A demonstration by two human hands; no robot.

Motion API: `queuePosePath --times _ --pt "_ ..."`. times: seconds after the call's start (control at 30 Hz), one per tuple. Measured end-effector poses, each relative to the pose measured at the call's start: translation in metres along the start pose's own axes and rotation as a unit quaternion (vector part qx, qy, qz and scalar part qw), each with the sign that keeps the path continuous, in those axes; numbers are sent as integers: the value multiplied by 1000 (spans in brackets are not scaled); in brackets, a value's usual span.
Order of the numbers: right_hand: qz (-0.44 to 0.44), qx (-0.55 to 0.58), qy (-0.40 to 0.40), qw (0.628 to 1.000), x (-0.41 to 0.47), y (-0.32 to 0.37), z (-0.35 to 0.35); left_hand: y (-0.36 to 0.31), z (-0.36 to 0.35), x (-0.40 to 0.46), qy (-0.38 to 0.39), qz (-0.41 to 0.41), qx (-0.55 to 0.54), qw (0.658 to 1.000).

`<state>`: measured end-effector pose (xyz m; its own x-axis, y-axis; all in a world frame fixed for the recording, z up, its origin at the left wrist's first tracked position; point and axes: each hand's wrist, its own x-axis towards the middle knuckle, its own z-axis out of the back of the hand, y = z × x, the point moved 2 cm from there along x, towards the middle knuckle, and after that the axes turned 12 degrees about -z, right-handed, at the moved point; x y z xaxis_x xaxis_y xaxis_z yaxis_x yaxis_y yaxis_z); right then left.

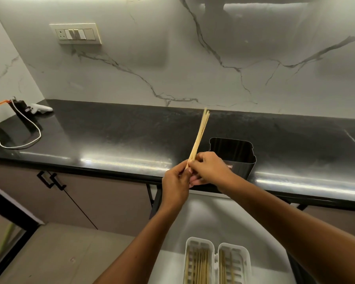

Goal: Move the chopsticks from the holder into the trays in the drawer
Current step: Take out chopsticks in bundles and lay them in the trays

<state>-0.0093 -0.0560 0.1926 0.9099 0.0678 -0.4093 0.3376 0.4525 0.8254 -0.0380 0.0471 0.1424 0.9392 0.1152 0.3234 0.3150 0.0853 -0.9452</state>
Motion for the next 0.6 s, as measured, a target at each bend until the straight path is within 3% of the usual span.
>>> queuePosePath --times 0.1,0.2,0.37,0.6 --pt "-3 6 -12 1000 6 4 0 4 -3 2 -13 -19 39 999" --pt "14 -13 -84 996 19 9 1 8 -6 6 -28 -39 59 997" --pt "68 77 -113 988 36 20 5 22 -5 17 -18 -39 35 998" --pt "182 -34 -137 973 66 25 0 36 3 66 112 10 25 993"
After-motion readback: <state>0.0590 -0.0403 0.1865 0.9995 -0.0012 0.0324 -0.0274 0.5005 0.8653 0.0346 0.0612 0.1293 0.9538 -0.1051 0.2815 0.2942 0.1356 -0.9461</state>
